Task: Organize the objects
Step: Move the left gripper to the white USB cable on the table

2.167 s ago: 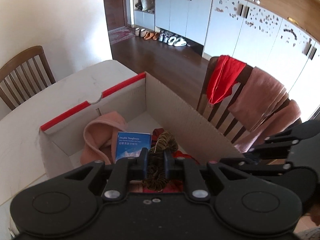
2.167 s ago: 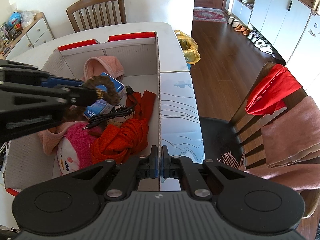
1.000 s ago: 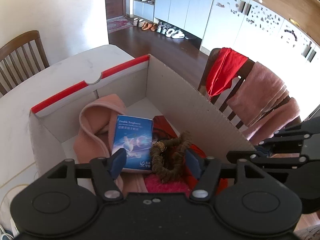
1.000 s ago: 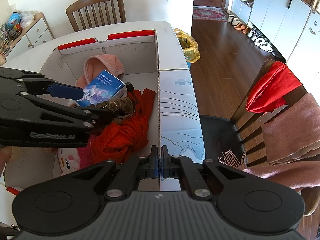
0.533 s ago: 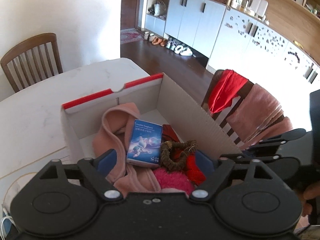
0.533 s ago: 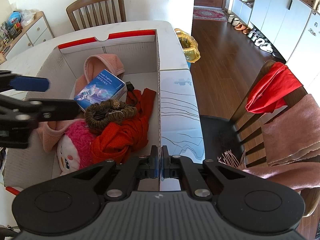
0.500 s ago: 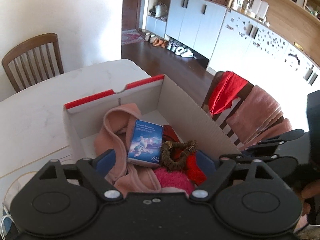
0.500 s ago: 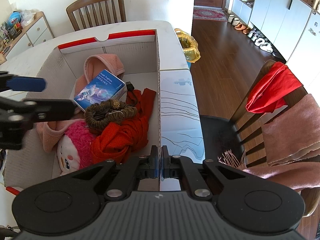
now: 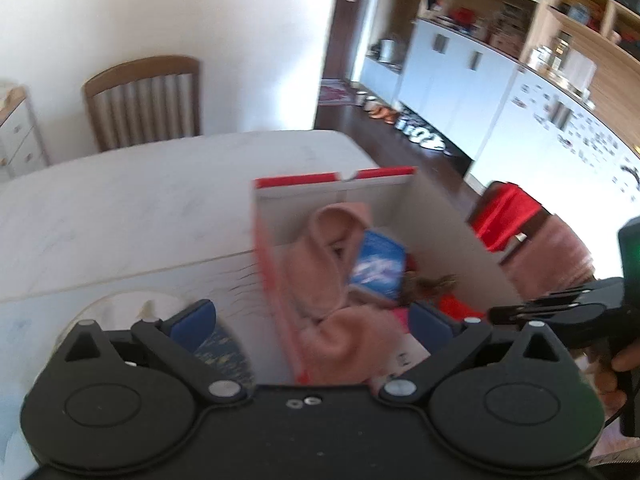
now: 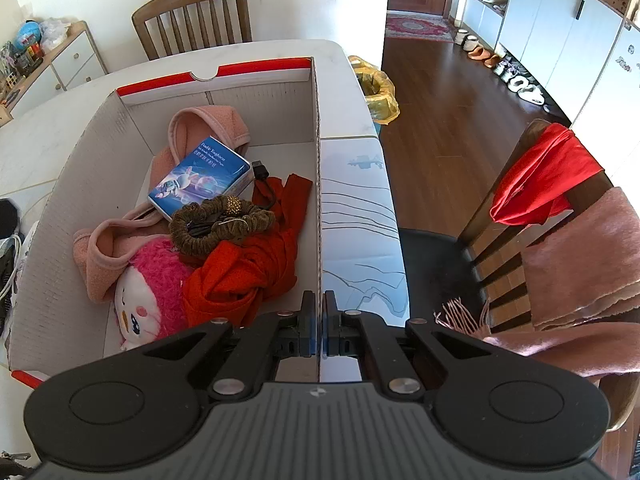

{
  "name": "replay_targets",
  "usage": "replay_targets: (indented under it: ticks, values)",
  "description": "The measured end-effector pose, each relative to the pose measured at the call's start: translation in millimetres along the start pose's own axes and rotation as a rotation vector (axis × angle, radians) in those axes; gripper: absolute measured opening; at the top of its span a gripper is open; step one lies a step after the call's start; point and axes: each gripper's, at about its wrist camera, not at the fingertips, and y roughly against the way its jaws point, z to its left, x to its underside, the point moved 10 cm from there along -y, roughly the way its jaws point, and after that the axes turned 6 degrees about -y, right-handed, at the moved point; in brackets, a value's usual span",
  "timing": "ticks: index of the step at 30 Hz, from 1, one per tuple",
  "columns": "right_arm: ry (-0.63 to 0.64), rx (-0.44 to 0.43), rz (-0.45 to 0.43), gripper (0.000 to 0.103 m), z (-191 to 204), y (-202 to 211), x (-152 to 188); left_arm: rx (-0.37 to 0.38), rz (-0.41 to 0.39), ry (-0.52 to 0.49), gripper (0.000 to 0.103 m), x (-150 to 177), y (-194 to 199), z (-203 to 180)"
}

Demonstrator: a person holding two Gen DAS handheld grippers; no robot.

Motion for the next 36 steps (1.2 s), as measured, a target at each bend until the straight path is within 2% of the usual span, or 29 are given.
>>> replay_targets:
  ticks: [7, 18, 25, 30, 32, 36]
  values:
    - [0.004, 0.012, 0.000, 0.002, 0.8, 1.2, 1.3, -0.102, 0.012, 0.122, 0.102, 29.3, 16.3, 65.8]
    - [0.005, 0.023, 0.004, 0.002, 1.7, 1.7, 2.3, -0.324, 0.076, 0.288, 0.102, 89.1, 39.9, 180.8]
    - [0.006, 0.025, 0.007, 0.002, 1.7, 1.5, 2.4, -0.376, 0.123, 0.396, 0.099, 118.3, 36.6, 222.5]
    - [0.005, 0.025, 0.007, 0.002, 1.1, 1.7, 2.9, -0.340, 0.166, 0.479, 0.078, 131.0, 24.8, 231.9]
    - [0.003, 0.025, 0.008, 0.002, 0.5, 1.6, 3.5, -0.329, 0.182, 0.493, 0.074, 134.3, 21.4, 233.1]
    - [-0.001, 0.023, 0.008, 0.002, -0.6, 2.0, 4.5, -0.301, 0.213, 0.525, 0.058, 140.4, 13.6, 234.6]
